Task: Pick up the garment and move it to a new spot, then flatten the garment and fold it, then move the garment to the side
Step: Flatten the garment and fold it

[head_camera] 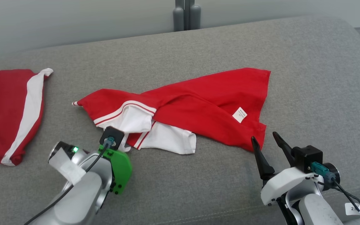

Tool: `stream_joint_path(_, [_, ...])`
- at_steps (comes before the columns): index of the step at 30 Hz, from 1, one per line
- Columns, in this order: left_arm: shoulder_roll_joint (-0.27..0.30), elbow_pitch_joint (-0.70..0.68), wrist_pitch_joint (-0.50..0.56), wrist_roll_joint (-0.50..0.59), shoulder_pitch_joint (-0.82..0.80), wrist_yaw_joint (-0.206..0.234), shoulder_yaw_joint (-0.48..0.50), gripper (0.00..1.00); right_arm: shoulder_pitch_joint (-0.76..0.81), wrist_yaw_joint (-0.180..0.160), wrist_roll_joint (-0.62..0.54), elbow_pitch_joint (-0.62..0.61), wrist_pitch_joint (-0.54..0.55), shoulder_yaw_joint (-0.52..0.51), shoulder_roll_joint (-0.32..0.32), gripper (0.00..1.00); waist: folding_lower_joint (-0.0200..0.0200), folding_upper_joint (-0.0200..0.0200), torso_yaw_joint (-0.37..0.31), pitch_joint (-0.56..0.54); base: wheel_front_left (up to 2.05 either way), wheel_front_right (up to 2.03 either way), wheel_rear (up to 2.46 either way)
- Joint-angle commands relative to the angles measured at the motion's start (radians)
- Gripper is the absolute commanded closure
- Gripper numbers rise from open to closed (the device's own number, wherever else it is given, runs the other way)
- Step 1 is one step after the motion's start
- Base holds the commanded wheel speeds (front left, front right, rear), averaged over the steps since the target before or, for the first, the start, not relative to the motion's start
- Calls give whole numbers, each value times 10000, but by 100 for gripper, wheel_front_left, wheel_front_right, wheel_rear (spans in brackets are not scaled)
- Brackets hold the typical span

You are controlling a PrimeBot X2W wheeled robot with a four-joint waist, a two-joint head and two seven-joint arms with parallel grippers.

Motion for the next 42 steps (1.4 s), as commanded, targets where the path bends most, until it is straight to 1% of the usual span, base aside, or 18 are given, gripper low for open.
stream_joint_path(1, [425, -677, 246, -88, 584, 174, -22, 100, 119, -3, -87, -33, 38, -49, -16, 0, 0, 0, 372, -273, 0, 0, 0])
stream_joint_path(3, [833, -1540, 600, -97, 1072, 331, -45, 100, 203, -3, -117, -65, 68, -103, -16, 0, 0, 0, 543, -339, 0, 0, 0])
stream_joint_path(4, [833, -1540, 600, -97, 1072, 331, -45, 100, 203, -3, -117, -65, 68, -103, -16, 0, 0, 0, 543, -339, 0, 0, 0])
stream_joint_path(9, [1783, -3745, 1552, -168, 2234, 920, 0, 100, 283, -3, -188, -168, 165, -176, -18, 0, 0, 0, 871, -445, 0, 0, 0])
stream_joint_path(11, [2154, -4481, 1895, -125, 2588, 1176, 22, 100, 319, -3, -193, -197, 219, -139, -18, 0, 0, 0, 942, -477, 0, 0, 0])
stream_joint_path(15, [2774, -5696, 2468, 45, 3133, 1538, -5, 100, 374, -3, -173, -231, 246, -94, -20, 0, 0, 0, 1041, -546, 0, 0, 0])
stream_joint_path(18, [3106, -6300, 2801, 117, 3473, 1800, -22, 100, 412, -3, -146, -246, 282, -62, -20, 0, 0, 0, 1083, -598, 0, 0, 0])
stream_joint_path(21, [3152, -6543, 3059, 102, 3832, 1940, -178, 100, 415, -3, -121, -273, 298, -22, -18, 0, 0, 0, 1104, -619, 0, 0, 0])
stream_joint_path(22, [3143, -6483, 3127, 100, 3929, 1969, -233, 95, 415, -3, -114, -278, 309, -7, -18, 0, 0, 0, 1106, -616, 0, 0, 0])
stream_joint_path(23, [3125, -6413, 3158, 103, 4008, 1981, -303, 67, 409, -3, -106, -277, 307, 3, -20, 0, 0, 0, 1108, -611, 0, 0, 0])
stream_joint_path(24, [3067, -6358, 3117, 110, 4053, 1997, -356, 55, 388, -3, -99, -287, 323, 11, -18, 0, 0, 0, 1111, -598, 0, 0, 0])
stream_joint_path(25, [3020, -6242, 3122, 77, 4110, 2008, -386, 31, 355, -3, -96, -299, 334, 15, -18, 0, 0, 0, 1113, -585, 0, 0, 0])
stream_joint_path(26, [2968, -6135, 3114, -3, 4158, 2058, -358, 0, 323, -3, -101, -311, 338, 10, -20, 0, 0, 0, 1113, -577, 0, 0, 0])
stream_joint_path(31, [2636, -5718, 2507, -351, 4358, 2362, -25, 0, 317, -3, -183, -312, 380, -114, -18, 0, 0, 0, 1129, -596, 0, 0, 0])
stream_joint_path(35, [2293, -5567, 1632, -903, 4699, 2812, 597, 0, 441, -3, -169, -260, 362, -265, -20, 0, 0, 0, 1171, -713, 0, 0, 0])
stream_joint_path(39, [1961, -5717, -10, -1409, 5024, 3211, 1522, 0, 574, -3, 226, -187, 276, -365, -14, 0, 0, 0, 1264, -878, 0, 0, 0])
stream_joint_path(40, [1652, -5770, -941, -1790, 5256, 3312, 2009, 0, 652, -3, 388, -118, 299, -378, -18, 0, 0, 0, 1344, -980, 0, 0, 0])
stream_joint_path(42, [1458, -5733, -1841, -1986, 5391, 3290, 2368, 0, 720, -3, 603, -47, 203, -532, -33, 0, 0, 0, 1432, -1096, 0, 0, 0])
